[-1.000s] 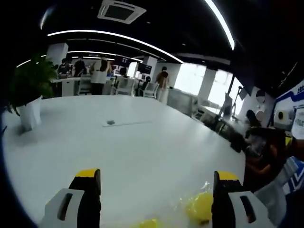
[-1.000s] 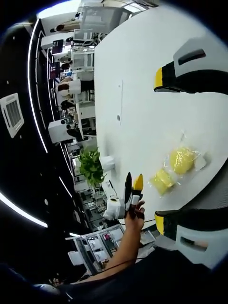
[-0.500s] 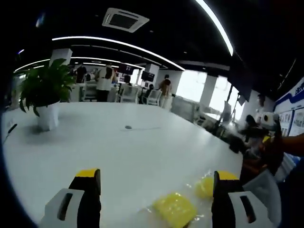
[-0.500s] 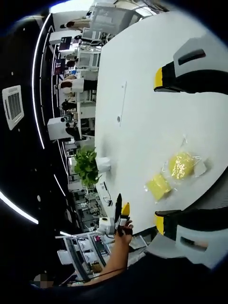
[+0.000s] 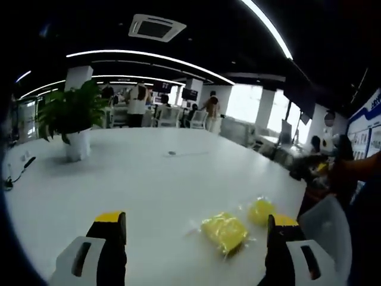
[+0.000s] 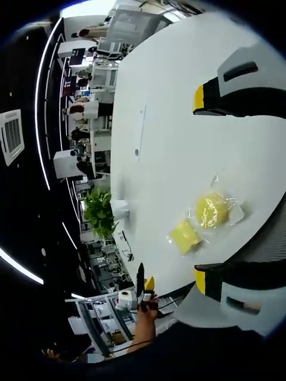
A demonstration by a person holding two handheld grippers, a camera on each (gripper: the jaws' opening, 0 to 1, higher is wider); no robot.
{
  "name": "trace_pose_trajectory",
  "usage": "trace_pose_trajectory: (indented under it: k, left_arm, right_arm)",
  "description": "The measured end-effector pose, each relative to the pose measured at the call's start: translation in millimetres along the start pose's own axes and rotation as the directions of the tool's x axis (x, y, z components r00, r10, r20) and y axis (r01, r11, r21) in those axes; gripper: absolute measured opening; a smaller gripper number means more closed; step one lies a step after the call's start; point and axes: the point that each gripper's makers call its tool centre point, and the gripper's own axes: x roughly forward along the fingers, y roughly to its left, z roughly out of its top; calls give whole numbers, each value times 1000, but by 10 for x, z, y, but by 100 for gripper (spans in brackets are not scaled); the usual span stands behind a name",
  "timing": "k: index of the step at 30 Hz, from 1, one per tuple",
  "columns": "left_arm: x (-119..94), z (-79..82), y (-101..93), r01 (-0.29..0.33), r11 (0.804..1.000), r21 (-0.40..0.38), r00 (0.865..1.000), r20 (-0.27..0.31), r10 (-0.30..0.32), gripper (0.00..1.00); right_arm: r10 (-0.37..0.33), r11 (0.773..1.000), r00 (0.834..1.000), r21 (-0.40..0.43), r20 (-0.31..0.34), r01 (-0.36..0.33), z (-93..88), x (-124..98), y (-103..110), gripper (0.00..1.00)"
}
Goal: Compare the silicone blocks by pressing each to a similar depth, holding the contact briefly, and releasing to observe deformation and rebound differences across the visible hardness samples.
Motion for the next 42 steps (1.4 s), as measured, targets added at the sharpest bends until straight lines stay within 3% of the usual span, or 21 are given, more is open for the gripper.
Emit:
trace_pose_trajectory:
  k: [9,16,23,26,38,42]
  left_arm:
    - [-93,-138,24,-4,1000,-31,1000,-1,4,100]
    - [-103,-99,-8,-1,1000,-1,1000,26,1,100]
    - [-97,-112,-35,1,1000,13,1000,1,-1,100]
    - [-128,-104,-30,0,1000,28,1000,22,-1,100]
    - [-190,-152,45,-10,1000,2,1000,9,10,100]
    - [-235,-97,25,-11,1000,4,1000,25,11,100]
  right_arm:
    - [-11,1000,1000,18,-22,11,-222,-95,7,97]
    - [-24,999,1000,43,-11,24,-250,-119,-30,97]
    - [-23,999,1000,47,-20,24,-350,-81,-69,97]
    - [-22,998,1000,52,-11,23,-328,-75,-55,97]
    - [-6,999,1000,48,-26,7,-315,-6,-58,97]
    - [1,999,999,43,-33,0,-302,16,-60,97]
